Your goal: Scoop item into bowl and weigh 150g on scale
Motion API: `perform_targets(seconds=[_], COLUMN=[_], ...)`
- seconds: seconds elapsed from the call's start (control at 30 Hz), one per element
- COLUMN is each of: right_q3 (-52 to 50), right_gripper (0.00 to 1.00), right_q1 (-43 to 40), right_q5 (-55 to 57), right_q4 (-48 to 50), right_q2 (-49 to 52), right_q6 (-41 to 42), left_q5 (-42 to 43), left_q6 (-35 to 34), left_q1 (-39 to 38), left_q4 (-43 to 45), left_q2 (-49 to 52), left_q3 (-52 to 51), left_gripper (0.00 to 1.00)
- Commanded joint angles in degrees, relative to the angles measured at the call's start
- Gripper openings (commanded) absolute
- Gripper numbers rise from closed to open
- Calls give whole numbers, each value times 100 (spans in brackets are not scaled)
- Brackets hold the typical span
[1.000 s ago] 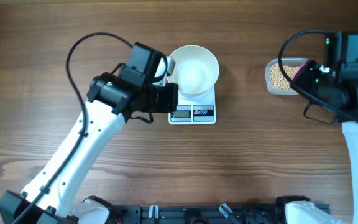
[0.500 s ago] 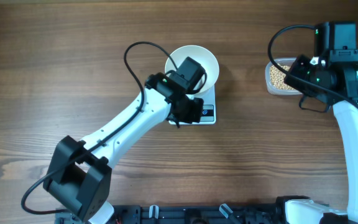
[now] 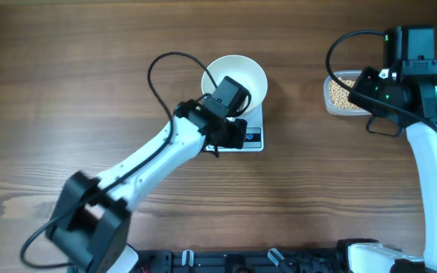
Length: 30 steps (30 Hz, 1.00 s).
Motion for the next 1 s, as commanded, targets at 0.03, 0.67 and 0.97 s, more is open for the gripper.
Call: perform_targets(seconds=[0.03, 0.67, 0.97], right_q3=[50, 50, 50], right_gripper=[4, 4, 4], right_q1=[-20, -20, -20], right_q5=[160, 162, 162], right_q4=[4, 59, 140], right_q2=[39, 39, 39], right_q6=[-116, -116, -116], left_q5=[203, -291, -339], left_q6=[219, 221, 940], left_q1=[17, 7, -251], left_q4=[-199, 2752, 3526], left_q2=[-1283, -1003, -627], left_q3=[-2, -2201, -2201], left_gripper=[4, 4, 4])
